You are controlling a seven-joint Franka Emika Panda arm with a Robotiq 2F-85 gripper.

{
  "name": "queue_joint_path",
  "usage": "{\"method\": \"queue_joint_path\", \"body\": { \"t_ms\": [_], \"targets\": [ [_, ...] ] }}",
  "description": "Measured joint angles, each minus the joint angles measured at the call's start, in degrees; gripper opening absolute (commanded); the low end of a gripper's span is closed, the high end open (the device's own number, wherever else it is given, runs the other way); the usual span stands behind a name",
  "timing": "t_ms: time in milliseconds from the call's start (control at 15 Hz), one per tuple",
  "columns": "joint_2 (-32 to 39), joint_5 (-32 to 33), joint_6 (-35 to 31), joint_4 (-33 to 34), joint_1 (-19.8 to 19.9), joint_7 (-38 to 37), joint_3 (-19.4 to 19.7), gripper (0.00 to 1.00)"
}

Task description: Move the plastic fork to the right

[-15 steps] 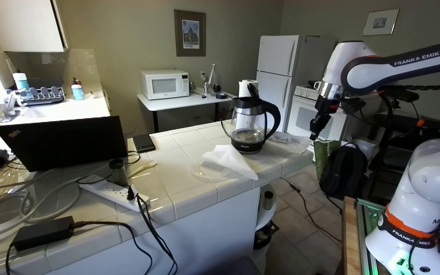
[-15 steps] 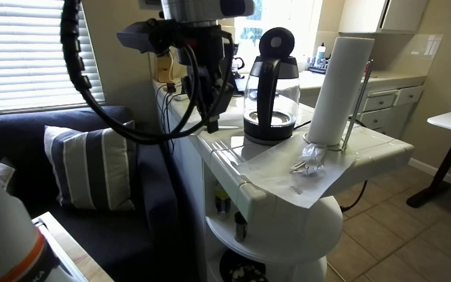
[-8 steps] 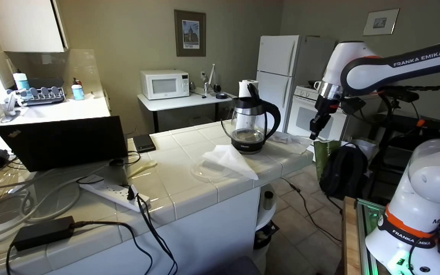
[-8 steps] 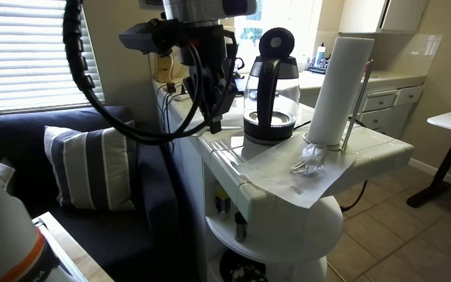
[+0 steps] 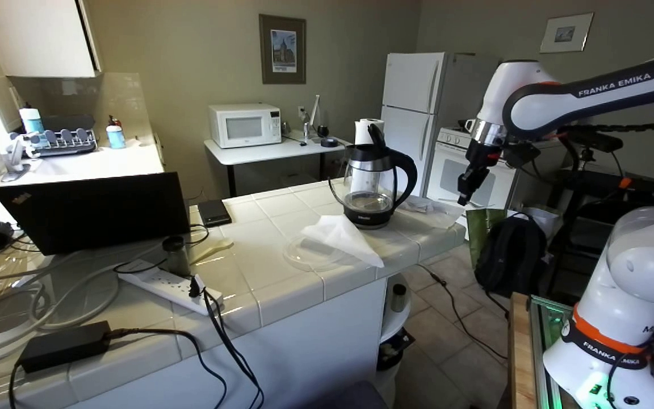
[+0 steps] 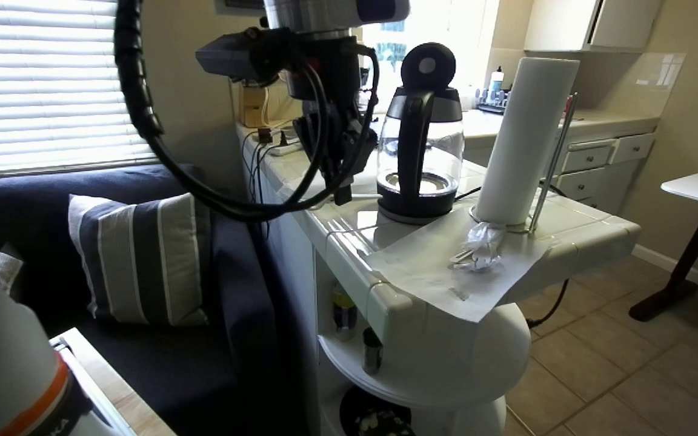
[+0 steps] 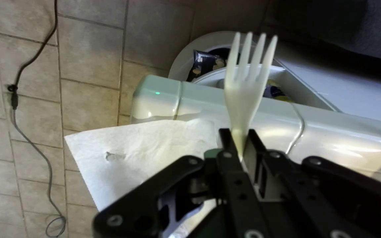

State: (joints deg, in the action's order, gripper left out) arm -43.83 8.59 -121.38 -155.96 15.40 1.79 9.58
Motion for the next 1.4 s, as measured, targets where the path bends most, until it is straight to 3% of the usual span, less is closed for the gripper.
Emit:
{"method": "queue_joint_path", "body": {
  "t_ms": [533,933,1400],
  "targets": [
    [14.62,0.37,-12.73,5.37,-0.46,0.52,0.34,0.03],
    [28.95,1.19,-18.5,12.47,-0.64,0.54,0.22,0.03],
    [39.23,4.49,-23.15,17.65,-0.65,0.29,0.79,0.03]
  ]
}}
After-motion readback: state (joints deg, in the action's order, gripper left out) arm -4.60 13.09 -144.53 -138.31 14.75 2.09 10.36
